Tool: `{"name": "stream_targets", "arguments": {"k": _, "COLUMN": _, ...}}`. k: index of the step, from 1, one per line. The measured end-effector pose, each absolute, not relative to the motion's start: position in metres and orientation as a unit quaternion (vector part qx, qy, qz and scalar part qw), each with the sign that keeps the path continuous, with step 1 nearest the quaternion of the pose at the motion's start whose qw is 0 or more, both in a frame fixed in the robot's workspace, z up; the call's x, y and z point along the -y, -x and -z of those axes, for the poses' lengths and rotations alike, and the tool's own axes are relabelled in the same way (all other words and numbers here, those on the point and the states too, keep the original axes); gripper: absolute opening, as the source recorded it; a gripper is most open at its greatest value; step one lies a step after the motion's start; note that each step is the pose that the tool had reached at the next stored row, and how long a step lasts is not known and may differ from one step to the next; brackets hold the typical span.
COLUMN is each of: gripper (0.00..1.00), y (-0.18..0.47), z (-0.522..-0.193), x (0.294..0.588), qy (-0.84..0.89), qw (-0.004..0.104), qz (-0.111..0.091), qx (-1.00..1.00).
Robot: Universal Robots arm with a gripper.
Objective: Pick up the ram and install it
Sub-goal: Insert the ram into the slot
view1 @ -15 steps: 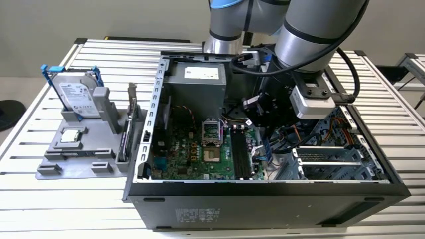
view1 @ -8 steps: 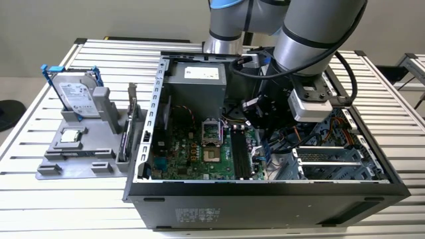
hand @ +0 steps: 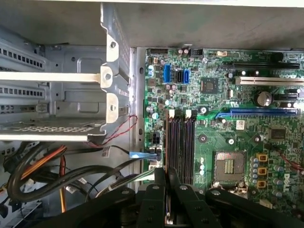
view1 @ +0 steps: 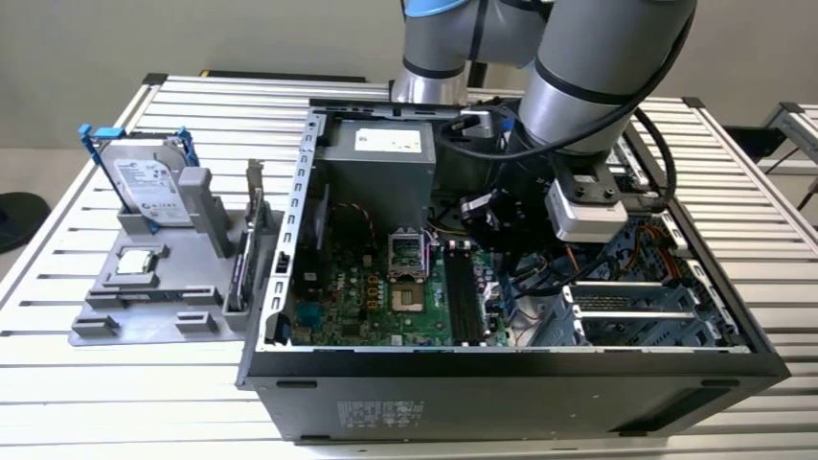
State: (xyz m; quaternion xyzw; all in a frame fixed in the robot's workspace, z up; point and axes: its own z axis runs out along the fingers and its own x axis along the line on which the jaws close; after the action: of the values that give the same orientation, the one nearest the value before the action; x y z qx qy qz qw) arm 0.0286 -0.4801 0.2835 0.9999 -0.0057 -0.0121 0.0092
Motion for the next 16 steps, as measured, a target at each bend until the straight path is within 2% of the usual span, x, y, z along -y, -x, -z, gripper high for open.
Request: {"name": "stream_targets", "arguments": {"k": 16, "gripper": 0.00, "y": -0.017, "z": -0.266, "x": 0.480, "qy": -1.000, "qw": -0.009, "qz": 0.012, "qx": 0.005}}
